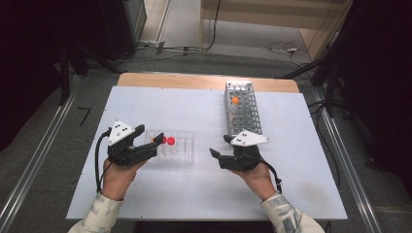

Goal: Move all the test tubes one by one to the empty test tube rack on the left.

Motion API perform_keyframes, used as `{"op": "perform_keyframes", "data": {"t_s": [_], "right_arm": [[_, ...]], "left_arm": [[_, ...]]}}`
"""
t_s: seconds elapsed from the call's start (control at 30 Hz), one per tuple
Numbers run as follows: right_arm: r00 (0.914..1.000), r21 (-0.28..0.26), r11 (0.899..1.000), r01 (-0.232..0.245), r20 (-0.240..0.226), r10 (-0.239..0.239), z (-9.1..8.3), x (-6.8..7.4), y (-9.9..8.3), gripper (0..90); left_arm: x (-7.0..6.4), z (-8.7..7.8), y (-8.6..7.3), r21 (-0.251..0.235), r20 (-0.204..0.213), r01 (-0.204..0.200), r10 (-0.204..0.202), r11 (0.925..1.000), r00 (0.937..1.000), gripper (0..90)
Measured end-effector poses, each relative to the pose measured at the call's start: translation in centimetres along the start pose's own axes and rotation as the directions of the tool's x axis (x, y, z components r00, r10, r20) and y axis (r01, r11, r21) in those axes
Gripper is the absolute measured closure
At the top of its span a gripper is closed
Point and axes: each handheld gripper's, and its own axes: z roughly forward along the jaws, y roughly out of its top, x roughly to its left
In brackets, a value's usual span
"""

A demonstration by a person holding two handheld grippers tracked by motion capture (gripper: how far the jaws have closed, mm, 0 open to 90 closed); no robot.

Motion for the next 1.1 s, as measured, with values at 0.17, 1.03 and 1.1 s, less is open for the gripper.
{"op": "perform_keyframes", "data": {"t_s": [0.17, 1.03, 1.1], "right_arm": [[0.993, -0.026, 0.998, -0.059, 0.101, 0.061, 0.8, -2.5, 0.4, 31.5], [0.9538, 0.033, 0.991, -0.13, 0.277, 0.116, 4.7, -9.3, 4.4, 46.3], [0.9525, 0.047, 0.99, -0.133, 0.282, 0.115, 5.2, -9.5, 4.3, 48.8]], "left_arm": [[-0.1, 0.0, 0.1, -0.006, 0.0, 0.0, 0.0, 1.0, 1.0, 22.9], [-0.2, 0.0, 0.0, -0.006, 0.003, -0.004, 0.004, 1.0, 1.0, 23.0], [-0.2, 0.0, 0.0, -0.006, 0.003, -0.004, 0.004, 1.0, 1.0, 23.1]]}}
